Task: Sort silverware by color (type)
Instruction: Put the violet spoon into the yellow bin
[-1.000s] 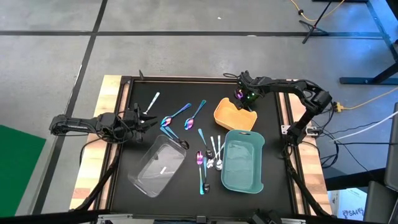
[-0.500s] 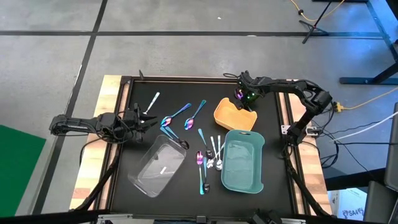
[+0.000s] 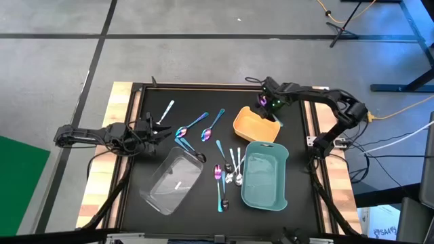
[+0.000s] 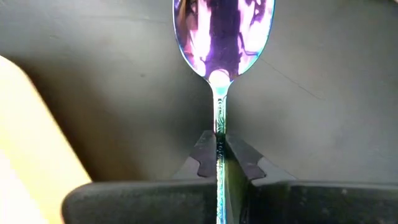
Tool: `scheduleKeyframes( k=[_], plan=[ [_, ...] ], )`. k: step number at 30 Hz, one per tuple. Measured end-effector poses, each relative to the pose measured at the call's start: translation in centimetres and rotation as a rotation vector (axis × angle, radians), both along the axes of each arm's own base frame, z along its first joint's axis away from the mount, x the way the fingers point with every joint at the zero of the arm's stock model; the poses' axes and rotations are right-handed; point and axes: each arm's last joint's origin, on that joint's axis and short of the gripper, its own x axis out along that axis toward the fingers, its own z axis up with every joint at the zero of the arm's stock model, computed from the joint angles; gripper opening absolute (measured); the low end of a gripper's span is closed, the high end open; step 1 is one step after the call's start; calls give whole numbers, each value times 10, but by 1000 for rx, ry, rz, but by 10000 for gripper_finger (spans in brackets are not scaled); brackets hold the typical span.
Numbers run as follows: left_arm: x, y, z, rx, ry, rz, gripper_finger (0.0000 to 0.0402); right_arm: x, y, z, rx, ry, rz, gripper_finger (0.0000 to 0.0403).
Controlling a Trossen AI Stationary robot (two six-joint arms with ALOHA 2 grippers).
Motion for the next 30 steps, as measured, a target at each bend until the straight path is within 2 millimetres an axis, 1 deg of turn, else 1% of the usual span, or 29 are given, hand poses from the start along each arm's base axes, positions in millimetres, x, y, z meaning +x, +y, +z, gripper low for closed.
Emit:
scheduleKeyframes(
  k=[5, 9, 13, 16, 19, 22, 25, 30],
  plan=[
    [0, 0, 0, 0, 0, 0, 118, -3, 0, 10, -27, -24, -6, 0],
    [0, 0, 0, 0, 0, 0, 118, -7, -1, 24, -38, 38, 8, 0],
    [0, 0, 0, 0, 0, 2, 118, -4, -6, 49, -67, 114, 20, 0],
    [0, 0, 0, 0, 0, 3, 118, 1, -11, 72, -101, 115, 58, 0],
    [0, 0, 0, 0, 0, 3, 118, 10, -10, 95, -122, 93, 114, 0],
    [0, 0, 0, 0, 0, 3, 118, 21, -1, 114, -139, 89, 198, 0],
    [0, 0, 0, 0, 0, 3, 118, 33, 13, 127, -154, 89, 295, 0],
    [0, 0, 0, 1, 0, 3, 118, 51, 46, 129, -157, 136, 551, 0]
  ],
)
